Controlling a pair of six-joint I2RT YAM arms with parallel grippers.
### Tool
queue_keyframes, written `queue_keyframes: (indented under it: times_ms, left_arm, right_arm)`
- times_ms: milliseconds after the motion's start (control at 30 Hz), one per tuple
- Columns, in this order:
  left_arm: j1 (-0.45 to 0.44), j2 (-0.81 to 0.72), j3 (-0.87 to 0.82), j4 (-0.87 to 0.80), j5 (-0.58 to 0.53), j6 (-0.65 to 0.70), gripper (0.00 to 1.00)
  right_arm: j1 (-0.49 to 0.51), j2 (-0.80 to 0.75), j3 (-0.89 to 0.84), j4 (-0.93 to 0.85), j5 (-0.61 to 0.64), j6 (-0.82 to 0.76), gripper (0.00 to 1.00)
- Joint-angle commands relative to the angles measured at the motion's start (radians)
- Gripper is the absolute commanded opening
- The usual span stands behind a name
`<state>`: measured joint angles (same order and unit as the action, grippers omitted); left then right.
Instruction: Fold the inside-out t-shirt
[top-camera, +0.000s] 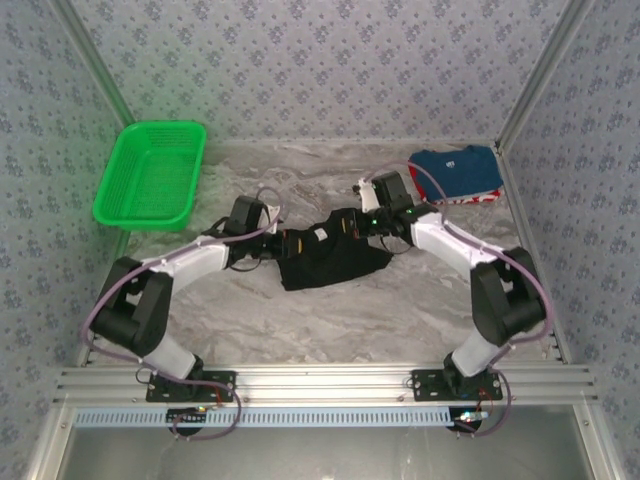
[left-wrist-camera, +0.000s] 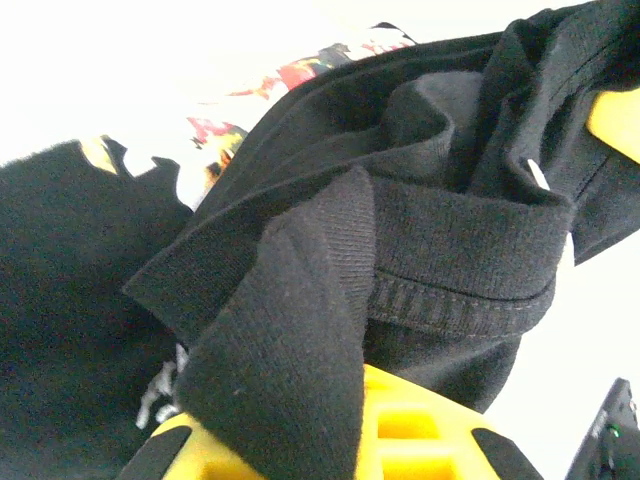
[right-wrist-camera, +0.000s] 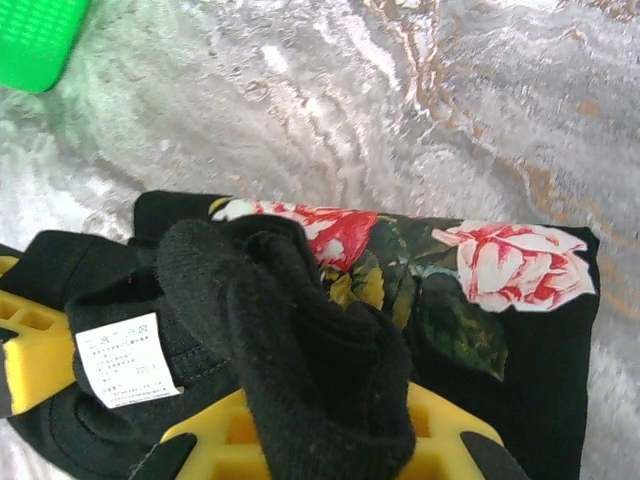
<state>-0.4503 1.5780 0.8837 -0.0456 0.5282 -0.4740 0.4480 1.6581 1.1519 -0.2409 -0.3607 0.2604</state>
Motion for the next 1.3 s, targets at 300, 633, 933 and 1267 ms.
queue_keyframes:
  times_ms: [300, 633, 933, 1267]
  left_arm:
    - [0.052, 0.129, 0.068, 0.043, -0.101, 0.002, 0.04]
    - [0.086, 0.156, 0.032, 0.076, -0.267, 0.041, 0.3]
    - [0.087, 0.074, 0.046, -0.019, -0.422, 0.061, 0.51]
    - [0.066, -0.105, 0.025, -0.126, -0.368, 0.051, 0.76]
  right_arm:
    - [-0.013, 0.378, 0.366, -0.139, 0.018, -0.103, 0.0]
    - [-0.021, 0.542, 0.502, -0.205, 0.083, -0.104, 0.19]
    - [-0.057, 0.459, 0.564, -0.308, 0.12, -0.113, 0.41]
    - [-0.106, 0.218, 0.288, -0.316, 0.149, -0.067, 0.63]
